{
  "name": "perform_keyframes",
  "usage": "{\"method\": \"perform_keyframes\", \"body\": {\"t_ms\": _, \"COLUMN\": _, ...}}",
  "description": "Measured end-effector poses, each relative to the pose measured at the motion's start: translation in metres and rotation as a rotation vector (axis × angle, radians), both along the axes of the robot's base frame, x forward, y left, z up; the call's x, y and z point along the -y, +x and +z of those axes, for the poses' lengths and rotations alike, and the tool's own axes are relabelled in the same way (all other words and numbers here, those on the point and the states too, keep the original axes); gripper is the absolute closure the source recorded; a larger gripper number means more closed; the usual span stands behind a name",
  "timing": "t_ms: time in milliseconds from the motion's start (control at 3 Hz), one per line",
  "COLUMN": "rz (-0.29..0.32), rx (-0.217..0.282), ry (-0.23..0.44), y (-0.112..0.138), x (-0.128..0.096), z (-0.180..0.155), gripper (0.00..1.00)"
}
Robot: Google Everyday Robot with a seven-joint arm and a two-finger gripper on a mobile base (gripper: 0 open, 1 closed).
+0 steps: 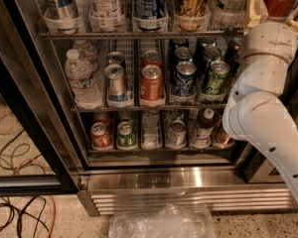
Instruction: Pick coke can from top shelf of fridge
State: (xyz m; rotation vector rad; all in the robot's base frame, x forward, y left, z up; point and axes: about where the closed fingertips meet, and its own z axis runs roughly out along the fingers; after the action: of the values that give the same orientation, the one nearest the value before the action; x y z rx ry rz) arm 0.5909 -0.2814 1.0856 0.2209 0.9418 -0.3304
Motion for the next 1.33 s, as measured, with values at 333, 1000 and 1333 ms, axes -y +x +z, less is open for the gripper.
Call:
{"method": "perform_keyframes", "body": {"t_ms": 333, "rz": 0.005, "rx": -0.002, "ry": 0.003, "y": 0.007, "x": -0.002, "z": 0.003, "gripper": 0.31}}
{"method": "perform_keyframes", "body": {"t_ms": 1000, "rz": -0.030, "rx": -0.013, "ry": 0.038, "y": 0.023, "x": 0.009, "z": 0.006, "gripper": 0.32}}
{"method": "perform_keyframes", "body": {"t_ms": 1333, "rz": -0.067, "rx": -0.024, "ry": 0.078, "y": 0.028, "x": 0.021, "z": -0.001, "gripper": 0.32}}
